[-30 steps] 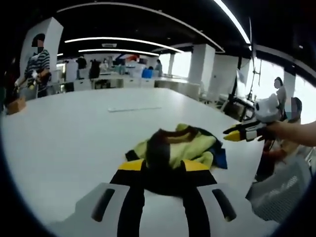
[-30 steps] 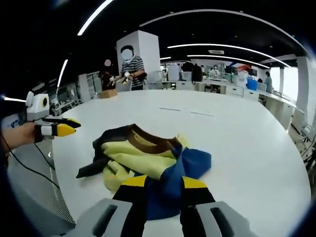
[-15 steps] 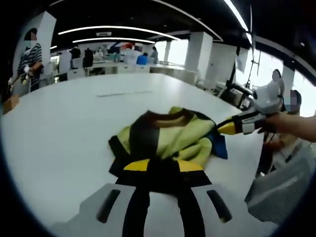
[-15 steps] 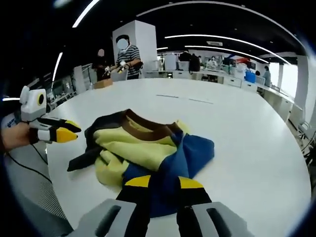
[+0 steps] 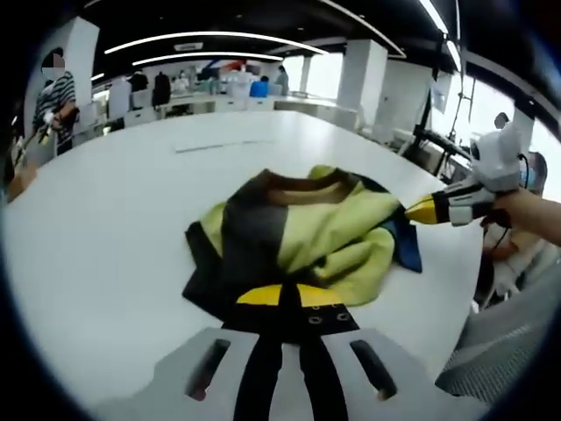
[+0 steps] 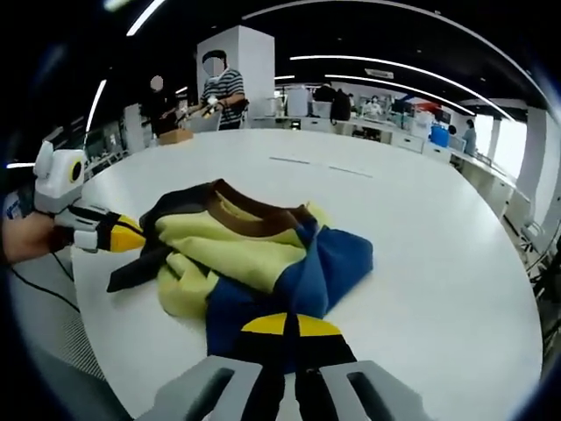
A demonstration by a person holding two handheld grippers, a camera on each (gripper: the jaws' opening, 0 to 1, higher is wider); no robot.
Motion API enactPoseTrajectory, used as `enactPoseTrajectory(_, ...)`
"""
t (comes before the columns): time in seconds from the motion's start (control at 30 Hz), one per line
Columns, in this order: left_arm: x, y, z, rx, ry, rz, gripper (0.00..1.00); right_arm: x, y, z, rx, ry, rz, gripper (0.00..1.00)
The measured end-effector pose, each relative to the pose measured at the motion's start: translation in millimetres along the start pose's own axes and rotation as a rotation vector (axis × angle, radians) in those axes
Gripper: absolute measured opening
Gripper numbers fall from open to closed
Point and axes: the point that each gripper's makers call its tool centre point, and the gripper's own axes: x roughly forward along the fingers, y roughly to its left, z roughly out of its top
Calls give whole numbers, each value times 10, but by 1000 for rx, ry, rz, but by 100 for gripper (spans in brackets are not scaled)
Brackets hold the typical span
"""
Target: Fold the garment on the visible template until the final outline fits inside the template.
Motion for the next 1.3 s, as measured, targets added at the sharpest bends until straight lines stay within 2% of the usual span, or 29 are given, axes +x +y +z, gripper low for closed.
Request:
enactPoseTrajectory(0.23,-37,18,12,8,-11,4,0,-10,-27,6,-24,-2,-11,0)
enactPoseTrajectory(0.5,-226,75,216,-5,-78,12,0,-112,-107,146,-59,-34,-42,0)
enactPoseTrajectory(0.8,-448,166,598,36,-151,25,0,-240,-284,507,-116,-104,-97,0)
enactPoseTrajectory(0.93,-502,234,711,25,-159,37,0,-260,-312,602,-133,-123,-107,0)
enactPoseTrajectory(1.17,-641,367,949,60,-197,61,0,-271,-390,749,-173,-137,-124,0)
enactPoseTrajectory(1.3,-723,443,1096,68,-231,75,0,-311,-501,908,-187,-157,-152,0)
